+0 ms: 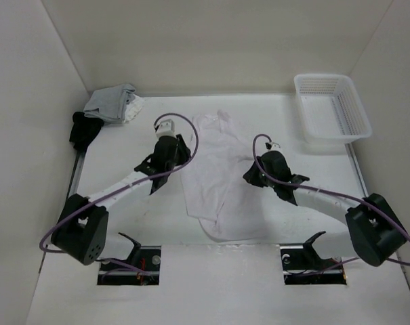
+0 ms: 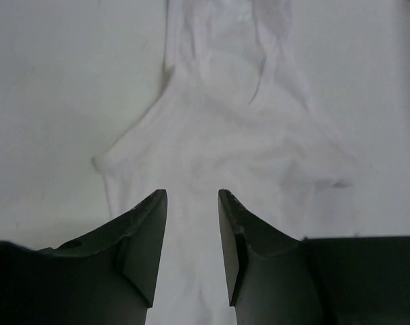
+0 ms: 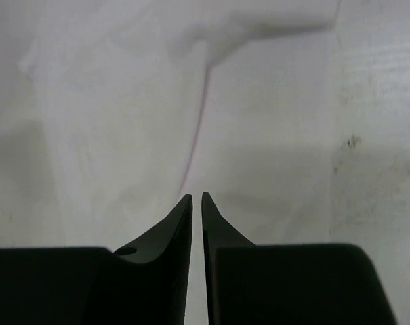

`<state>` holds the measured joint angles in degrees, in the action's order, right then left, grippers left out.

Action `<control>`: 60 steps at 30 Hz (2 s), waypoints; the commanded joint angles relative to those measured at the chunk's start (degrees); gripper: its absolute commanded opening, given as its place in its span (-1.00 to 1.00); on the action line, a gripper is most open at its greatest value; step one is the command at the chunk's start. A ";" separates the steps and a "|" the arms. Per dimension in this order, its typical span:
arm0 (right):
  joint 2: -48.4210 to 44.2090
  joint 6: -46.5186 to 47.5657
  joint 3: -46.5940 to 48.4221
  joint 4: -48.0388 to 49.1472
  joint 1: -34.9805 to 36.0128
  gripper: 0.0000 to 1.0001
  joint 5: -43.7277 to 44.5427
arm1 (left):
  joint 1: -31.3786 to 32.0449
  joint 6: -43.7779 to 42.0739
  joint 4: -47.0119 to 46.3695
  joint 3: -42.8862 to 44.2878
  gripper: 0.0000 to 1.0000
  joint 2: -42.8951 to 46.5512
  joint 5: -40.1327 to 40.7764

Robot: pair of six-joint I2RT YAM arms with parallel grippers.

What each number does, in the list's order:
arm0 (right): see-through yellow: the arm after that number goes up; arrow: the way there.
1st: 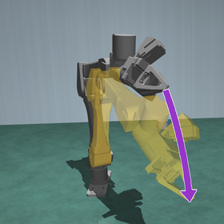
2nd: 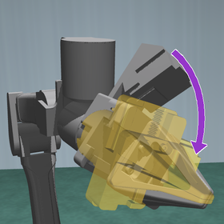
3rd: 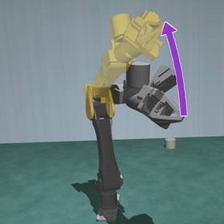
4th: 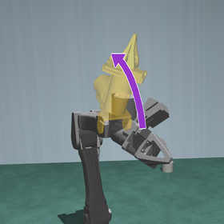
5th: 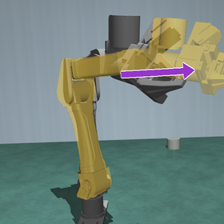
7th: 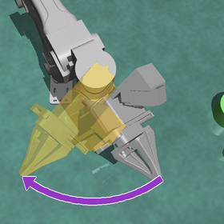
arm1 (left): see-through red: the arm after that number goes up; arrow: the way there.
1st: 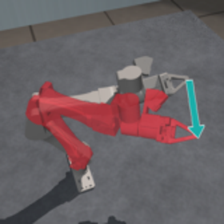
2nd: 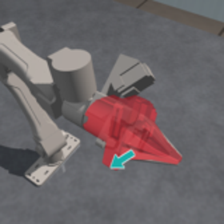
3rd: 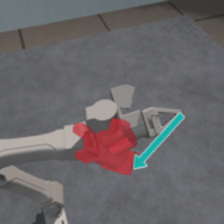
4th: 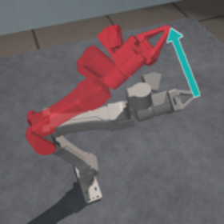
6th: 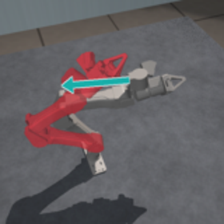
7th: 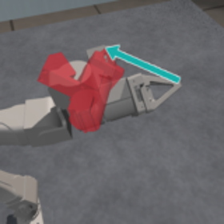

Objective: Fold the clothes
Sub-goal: Flatten the tank top out

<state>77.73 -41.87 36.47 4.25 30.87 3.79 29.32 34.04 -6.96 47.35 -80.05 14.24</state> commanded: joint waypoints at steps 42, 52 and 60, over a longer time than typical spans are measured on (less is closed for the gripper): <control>7.34 2.23 2.29 1.46 3.45 -0.30 -1.42 | -5.10 -0.47 4.08 8.53 -0.90 0.30 -4.92; 1.29 1.36 0.02 -2.66 10.99 -0.05 1.65 | -8.98 0.32 1.16 22.25 -0.57 -17.77 -3.96; 1.45 1.96 0.26 -9.35 13.12 -0.14 6.84 | -3.88 3.22 0.89 1.12 -0.16 -1.81 3.24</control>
<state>77.93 -40.71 35.51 -2.48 44.23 7.75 23.94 35.79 -5.28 56.51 -90.28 13.80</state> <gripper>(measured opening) 0.433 0.419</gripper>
